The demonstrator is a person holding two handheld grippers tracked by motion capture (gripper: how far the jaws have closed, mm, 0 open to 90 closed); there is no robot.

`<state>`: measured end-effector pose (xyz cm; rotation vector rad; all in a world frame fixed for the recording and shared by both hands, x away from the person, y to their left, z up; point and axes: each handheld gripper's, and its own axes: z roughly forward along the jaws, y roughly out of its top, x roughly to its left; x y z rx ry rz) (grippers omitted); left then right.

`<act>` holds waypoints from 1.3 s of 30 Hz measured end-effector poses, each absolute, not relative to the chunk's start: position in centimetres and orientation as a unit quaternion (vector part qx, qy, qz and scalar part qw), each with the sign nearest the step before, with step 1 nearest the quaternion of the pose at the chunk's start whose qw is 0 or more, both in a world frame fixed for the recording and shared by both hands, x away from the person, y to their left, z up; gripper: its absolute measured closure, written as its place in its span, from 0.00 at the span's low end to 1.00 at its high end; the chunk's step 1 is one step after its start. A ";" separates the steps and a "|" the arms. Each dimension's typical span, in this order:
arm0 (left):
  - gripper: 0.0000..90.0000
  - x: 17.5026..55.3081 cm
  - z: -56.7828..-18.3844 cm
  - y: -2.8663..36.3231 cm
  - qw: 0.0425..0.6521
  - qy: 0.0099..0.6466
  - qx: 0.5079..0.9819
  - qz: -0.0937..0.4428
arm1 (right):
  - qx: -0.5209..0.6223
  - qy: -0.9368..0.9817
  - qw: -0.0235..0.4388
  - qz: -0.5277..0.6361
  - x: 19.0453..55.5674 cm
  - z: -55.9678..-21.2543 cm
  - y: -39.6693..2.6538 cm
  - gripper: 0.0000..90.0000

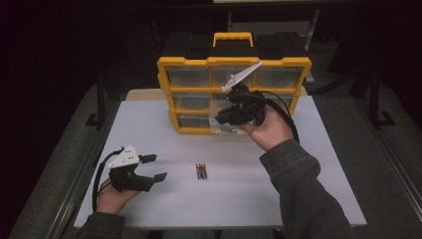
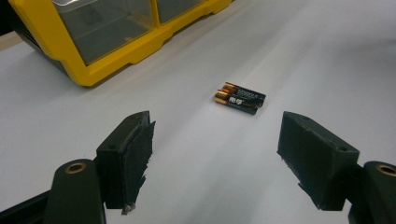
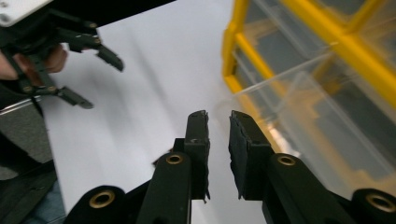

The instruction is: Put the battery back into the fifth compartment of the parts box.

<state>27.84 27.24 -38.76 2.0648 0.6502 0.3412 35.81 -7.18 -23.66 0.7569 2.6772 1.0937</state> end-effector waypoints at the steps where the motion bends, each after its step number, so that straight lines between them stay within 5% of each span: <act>1: 0.29 27.8 -38.7 27.2 0.457 0.263 0.838 0.139 | 0.251 0.893 0.071 0.367 35.5 -24.0 -7.0 0.84; 39: 0.30 27.8 -38.7 27.4 0.454 0.260 0.841 0.139 | 0.273 0.910 0.025 0.313 32.9 -38.6 -1.6 0.70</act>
